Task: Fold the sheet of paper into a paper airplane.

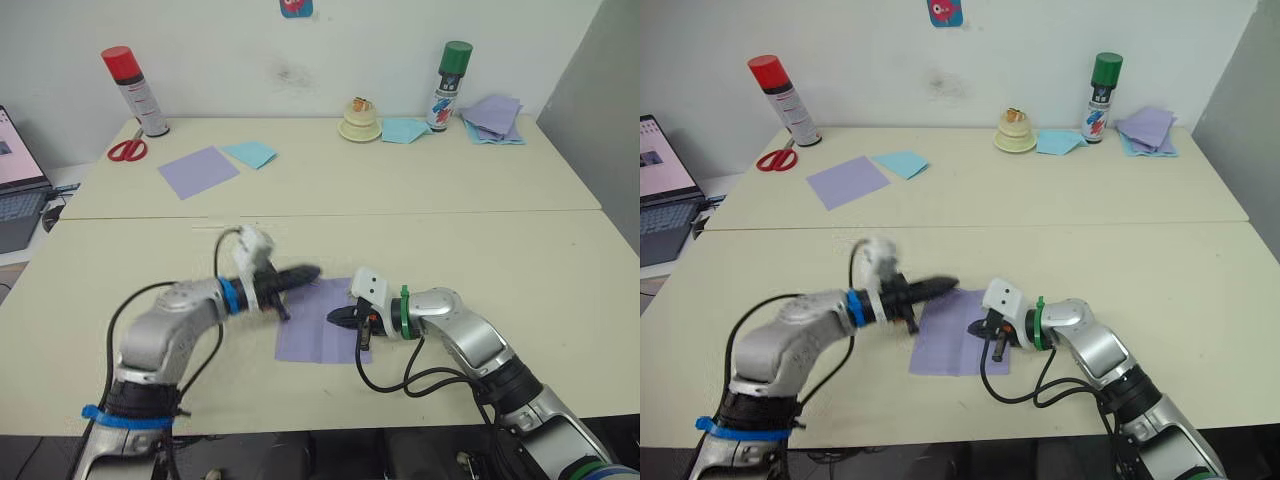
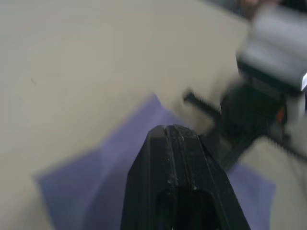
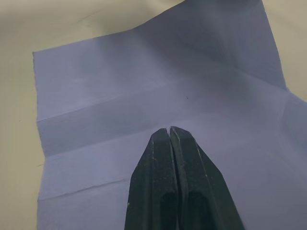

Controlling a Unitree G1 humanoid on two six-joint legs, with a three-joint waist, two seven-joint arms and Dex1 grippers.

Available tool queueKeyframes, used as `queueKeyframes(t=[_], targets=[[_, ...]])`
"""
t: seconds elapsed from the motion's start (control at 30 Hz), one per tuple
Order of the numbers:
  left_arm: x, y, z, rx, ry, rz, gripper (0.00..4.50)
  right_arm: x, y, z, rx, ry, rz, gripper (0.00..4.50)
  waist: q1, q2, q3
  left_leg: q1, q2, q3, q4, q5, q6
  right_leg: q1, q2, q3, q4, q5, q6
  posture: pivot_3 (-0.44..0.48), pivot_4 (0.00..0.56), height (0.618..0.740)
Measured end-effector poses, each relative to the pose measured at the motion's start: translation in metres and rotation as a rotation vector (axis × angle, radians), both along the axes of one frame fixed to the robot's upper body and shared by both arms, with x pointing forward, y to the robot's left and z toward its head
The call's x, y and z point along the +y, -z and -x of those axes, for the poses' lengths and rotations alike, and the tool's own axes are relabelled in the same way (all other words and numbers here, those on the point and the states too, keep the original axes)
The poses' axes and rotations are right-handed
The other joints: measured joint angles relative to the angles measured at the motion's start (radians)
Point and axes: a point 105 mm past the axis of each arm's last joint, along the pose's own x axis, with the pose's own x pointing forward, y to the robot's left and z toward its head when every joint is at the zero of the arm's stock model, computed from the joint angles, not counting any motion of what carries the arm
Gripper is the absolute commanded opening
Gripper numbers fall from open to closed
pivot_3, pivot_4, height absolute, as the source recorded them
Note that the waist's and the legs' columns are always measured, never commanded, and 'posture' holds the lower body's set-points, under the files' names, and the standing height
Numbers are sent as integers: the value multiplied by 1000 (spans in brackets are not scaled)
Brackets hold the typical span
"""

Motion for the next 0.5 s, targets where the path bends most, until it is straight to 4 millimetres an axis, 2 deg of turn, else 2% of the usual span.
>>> queueKeyframes(t=[0.1,0.27,0.5], targets=[[6,17,3,-15,14,-108,0,-1,0,-1,2,15,-1,61,3,0,0,0,1,-1,0,0,0,0,0,-1,0,0,0,0,150,740],[12,19,0,-88,34,-163,0,-4,0,-9,34,110,-48,61,7,0,0,0,1,0,0,0,0,1,0,0,-1,0,0,0,150,740],[15,18,-5,-109,36,-165,0,-32,-5,-34,24,320,-87,61,9,0,0,0,0,0,0,0,0,1,0,-1,-1,0,0,0,150,740]])
